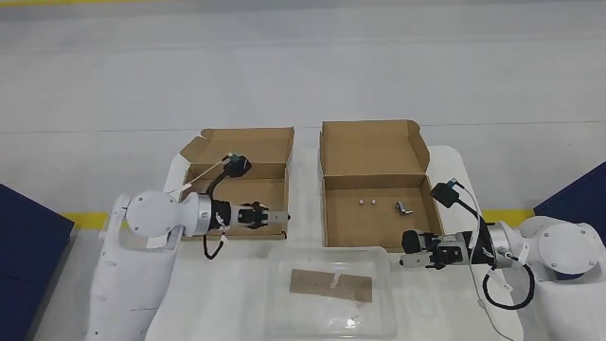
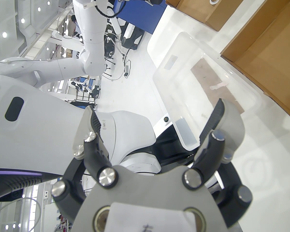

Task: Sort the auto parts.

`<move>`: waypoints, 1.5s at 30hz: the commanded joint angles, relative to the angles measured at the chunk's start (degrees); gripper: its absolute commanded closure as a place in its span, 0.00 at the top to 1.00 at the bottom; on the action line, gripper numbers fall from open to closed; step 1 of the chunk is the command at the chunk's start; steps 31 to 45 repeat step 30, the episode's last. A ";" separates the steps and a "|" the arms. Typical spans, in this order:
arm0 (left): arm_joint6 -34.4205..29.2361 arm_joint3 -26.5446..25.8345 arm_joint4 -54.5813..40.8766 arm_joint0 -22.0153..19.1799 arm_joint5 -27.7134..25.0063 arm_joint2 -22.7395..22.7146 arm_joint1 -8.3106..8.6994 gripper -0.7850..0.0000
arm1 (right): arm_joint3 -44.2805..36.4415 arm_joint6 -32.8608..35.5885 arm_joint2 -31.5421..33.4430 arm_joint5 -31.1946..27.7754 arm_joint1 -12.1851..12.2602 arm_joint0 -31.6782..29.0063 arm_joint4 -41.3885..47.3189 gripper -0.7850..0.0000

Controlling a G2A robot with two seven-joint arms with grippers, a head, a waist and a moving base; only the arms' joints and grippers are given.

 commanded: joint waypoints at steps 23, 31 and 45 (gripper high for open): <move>2.53 1.96 -10.49 -0.57 -7.31 3.70 0.51 1.00 | 0.00 0.00 0.00 0.00 0.00 0.00 0.00 1.00; 2.53 1.96 -10.49 -0.57 -7.31 3.70 0.51 1.00 | 0.00 0.00 0.00 0.00 0.00 0.00 0.00 1.00; 2.53 1.96 -10.49 -0.57 -7.31 3.70 0.51 1.00 | 0.00 0.00 0.00 0.00 0.00 0.00 0.00 1.00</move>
